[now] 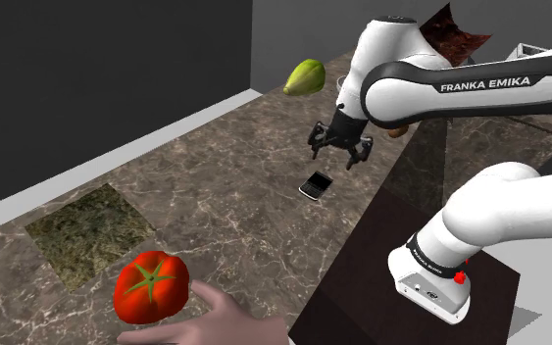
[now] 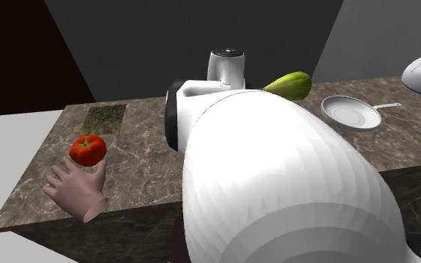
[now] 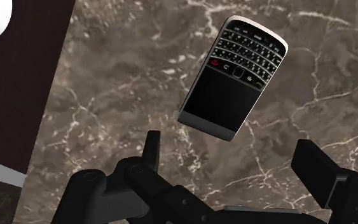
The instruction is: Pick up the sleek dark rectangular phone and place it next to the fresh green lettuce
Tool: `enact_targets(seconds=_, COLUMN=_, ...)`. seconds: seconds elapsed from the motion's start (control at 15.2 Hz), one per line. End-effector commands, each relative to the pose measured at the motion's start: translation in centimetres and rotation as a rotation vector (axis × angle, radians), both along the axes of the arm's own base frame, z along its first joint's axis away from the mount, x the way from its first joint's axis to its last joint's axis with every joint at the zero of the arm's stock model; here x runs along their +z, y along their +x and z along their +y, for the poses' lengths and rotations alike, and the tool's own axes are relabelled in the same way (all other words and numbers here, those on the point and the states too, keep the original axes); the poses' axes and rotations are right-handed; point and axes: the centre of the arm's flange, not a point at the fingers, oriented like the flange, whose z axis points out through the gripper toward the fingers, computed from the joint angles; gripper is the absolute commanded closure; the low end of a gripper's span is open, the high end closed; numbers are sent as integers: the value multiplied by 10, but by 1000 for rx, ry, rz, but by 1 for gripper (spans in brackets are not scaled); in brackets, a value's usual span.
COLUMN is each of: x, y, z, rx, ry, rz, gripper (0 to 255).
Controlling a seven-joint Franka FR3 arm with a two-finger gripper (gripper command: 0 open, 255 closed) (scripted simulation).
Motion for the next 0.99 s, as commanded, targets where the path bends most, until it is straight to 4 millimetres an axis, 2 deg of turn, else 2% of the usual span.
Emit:
enact_targets(seconds=0.0, x=-24, y=5, z=9, rx=-149, ry=19, rz=10, gripper=0)
enact_targets(seconds=0.07, x=-36, y=7, z=15, rx=-217, ry=27, rz=15, gripper=0)
enact_targets(seconds=0.13, x=-37, y=7, z=15, rx=-222, ry=28, rz=16, gripper=0)
enact_targets(seconds=0.59, x=-77, y=9, z=17, rx=-222, ry=28, rz=16, gripper=0)
enact_targets(seconds=0.92, x=-77, y=9, z=17, rx=-222, ry=28, rz=16, gripper=0)
